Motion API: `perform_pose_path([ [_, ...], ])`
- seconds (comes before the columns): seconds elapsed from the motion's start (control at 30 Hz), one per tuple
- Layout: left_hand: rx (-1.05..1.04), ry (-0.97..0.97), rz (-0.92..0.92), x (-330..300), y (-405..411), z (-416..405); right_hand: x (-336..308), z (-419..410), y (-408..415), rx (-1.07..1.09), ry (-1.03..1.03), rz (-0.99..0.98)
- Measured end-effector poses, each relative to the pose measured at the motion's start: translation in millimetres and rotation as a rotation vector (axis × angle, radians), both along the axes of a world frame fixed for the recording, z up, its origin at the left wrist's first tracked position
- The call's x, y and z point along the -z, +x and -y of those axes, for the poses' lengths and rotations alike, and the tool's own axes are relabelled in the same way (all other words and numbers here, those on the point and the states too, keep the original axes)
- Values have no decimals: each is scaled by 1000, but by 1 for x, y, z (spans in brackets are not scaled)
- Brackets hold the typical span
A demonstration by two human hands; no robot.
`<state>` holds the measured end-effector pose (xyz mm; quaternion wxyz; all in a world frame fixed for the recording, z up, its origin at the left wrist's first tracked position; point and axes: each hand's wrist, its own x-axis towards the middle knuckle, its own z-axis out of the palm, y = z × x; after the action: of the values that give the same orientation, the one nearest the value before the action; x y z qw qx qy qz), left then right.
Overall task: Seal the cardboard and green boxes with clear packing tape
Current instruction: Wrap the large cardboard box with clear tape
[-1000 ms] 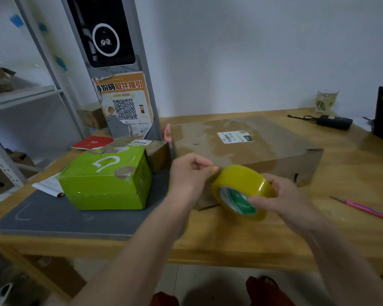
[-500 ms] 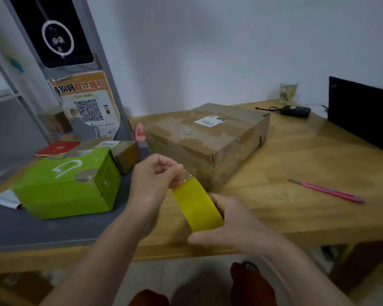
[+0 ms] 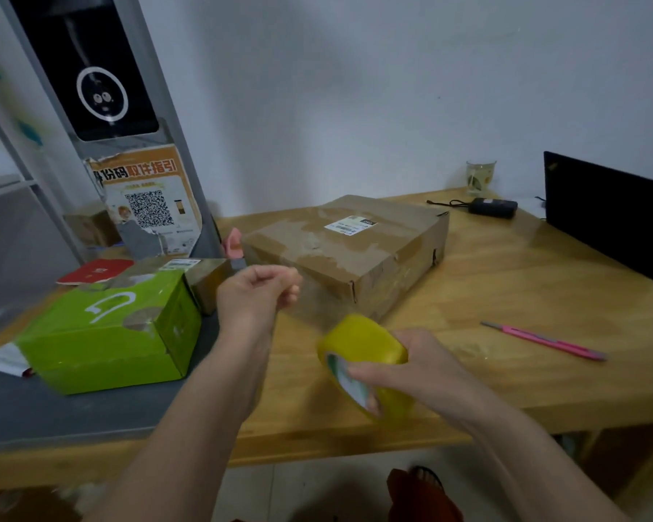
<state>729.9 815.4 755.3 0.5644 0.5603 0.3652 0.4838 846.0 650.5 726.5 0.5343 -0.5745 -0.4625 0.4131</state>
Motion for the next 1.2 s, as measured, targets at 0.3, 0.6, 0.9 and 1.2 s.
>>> perform_pose_path([
  [0.3,-35,62,-141,-16,6,-46,-2,17,33,-11,-92,326],
  [0.6,-129,104,-104,-43,46,-71,-42,-7,52,473,373,643],
  [0.9,-122,38,-124,-47,78,-120,-58,-45,74,398,176,678],
  [1.2,-144,-7,27,-37,88,-111,-58,-54,97,648,42,979],
])
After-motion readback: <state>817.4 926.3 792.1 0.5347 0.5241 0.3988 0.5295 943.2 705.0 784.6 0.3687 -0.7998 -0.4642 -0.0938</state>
